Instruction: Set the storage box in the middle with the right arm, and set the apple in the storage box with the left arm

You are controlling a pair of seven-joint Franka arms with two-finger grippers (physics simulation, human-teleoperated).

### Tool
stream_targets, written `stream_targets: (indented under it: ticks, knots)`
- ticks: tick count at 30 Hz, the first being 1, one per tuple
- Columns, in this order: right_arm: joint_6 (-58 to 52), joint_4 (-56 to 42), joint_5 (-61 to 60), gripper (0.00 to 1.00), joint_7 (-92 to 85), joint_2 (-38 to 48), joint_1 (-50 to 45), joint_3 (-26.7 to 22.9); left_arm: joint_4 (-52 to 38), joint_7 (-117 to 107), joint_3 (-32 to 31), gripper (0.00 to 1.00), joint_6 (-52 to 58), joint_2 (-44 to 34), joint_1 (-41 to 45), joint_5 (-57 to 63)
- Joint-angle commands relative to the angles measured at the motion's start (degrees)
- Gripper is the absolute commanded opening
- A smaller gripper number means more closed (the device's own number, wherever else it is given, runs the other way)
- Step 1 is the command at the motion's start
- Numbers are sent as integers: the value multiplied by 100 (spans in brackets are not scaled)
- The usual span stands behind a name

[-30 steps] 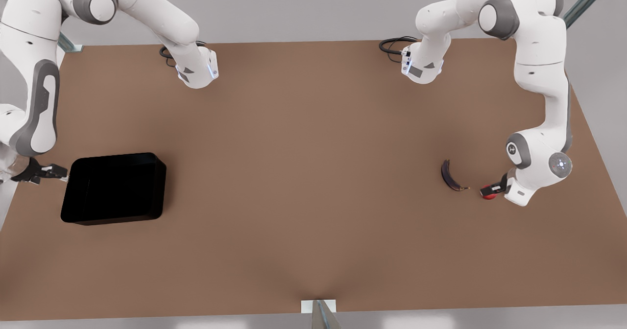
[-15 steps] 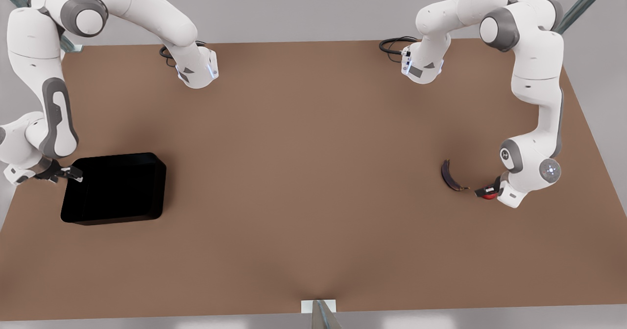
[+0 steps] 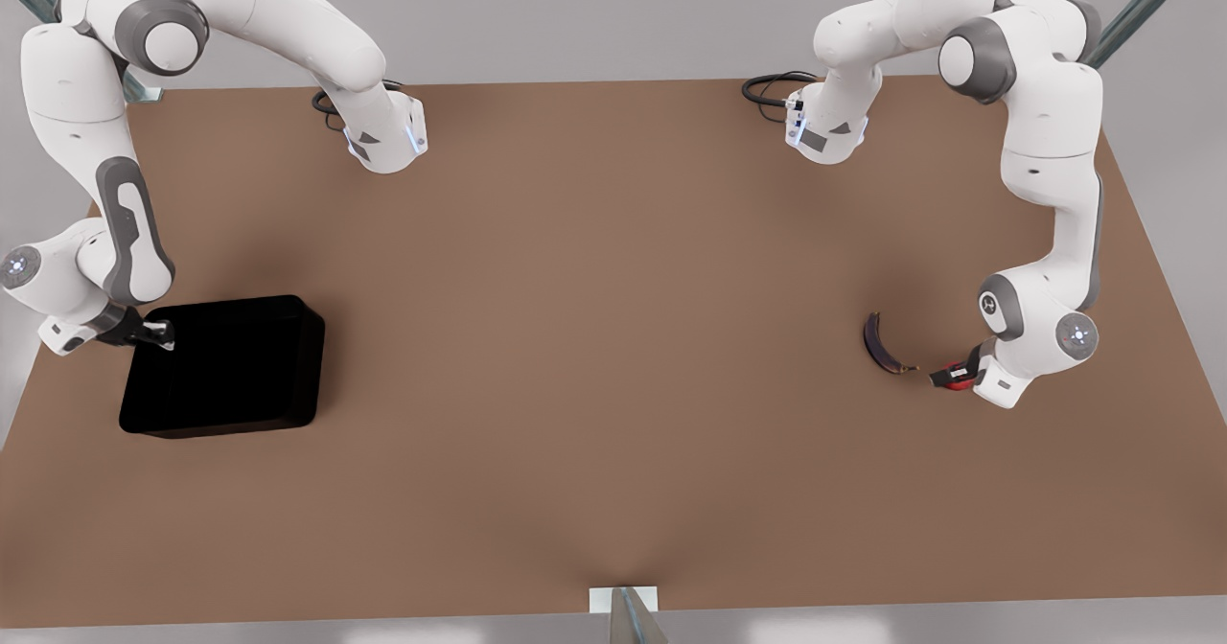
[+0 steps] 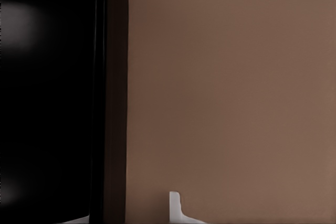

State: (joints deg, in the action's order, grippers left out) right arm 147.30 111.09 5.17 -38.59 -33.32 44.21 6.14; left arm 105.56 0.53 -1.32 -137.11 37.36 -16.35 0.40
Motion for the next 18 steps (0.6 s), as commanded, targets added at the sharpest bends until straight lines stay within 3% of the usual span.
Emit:
stream_targets:
  ticks: [1,3,13,18]
  knots:
    - [9,1,20,21,18,0,0,1,9,0,0,82,9,-9,-9,4]
    - [0,1,20,21,35,27,-9,1,0,0,0,76,9,0,0,4]
    - [-210,-17,28,21,62,176,-44,10,0,-9,0,76,-9,35,0,-5]
    - [-1572,-447,-16,21,211,581,-80,89,0,-9,0,75,-9,44,0,-5]
